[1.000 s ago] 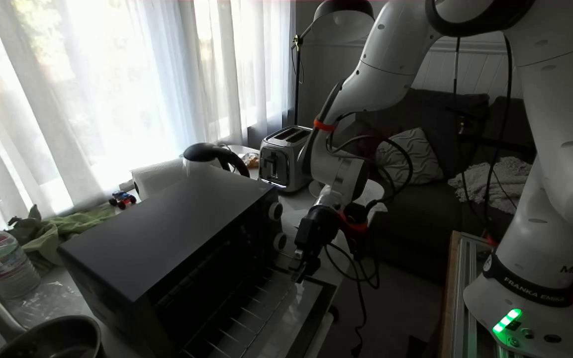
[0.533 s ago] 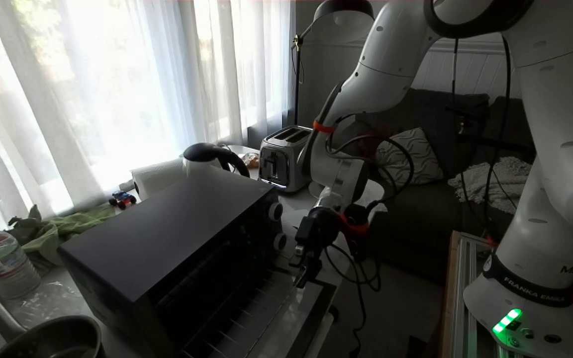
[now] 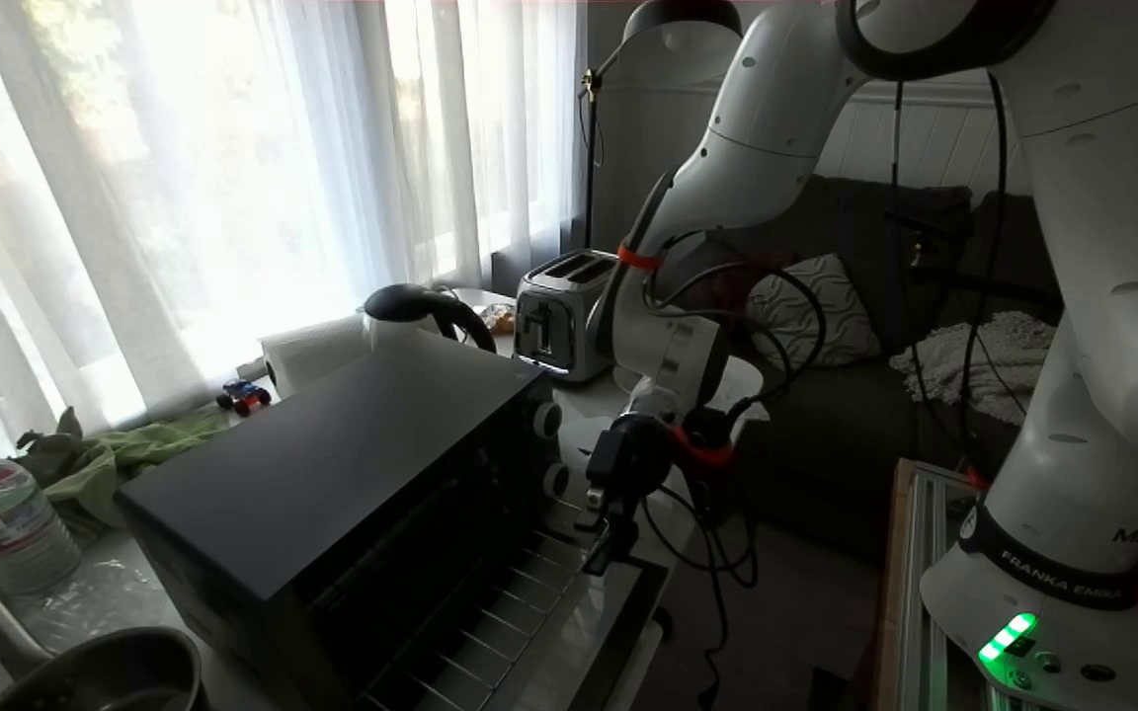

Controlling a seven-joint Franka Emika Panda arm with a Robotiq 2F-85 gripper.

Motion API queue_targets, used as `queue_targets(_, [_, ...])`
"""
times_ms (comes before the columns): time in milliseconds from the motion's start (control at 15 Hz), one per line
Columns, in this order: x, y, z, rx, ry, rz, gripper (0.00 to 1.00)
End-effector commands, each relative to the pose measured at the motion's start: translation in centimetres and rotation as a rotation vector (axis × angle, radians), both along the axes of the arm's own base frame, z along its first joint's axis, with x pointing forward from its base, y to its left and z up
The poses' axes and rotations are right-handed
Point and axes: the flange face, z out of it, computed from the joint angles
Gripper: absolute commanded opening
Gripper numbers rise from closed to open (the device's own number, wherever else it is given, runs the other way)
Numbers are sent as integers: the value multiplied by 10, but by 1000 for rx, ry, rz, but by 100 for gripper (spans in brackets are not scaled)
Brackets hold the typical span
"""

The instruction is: Pull the bottom tray completely out of the oven

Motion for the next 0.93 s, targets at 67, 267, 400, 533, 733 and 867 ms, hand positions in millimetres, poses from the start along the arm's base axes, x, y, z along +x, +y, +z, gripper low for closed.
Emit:
queue_targets(67, [6,7,-1,23,11,12,55])
queue_targets(267, [10,9,-1,15,-10,1,61])
queue_targets(400, [13,10,0,17,-22,0,59])
queue_targets(533, [18,11,1,21,-39,-2,56])
queue_targets(733, [21,12,0,21,-53,-6,43])
queue_targets(867, [21,12,-1,23,-53,-6,46])
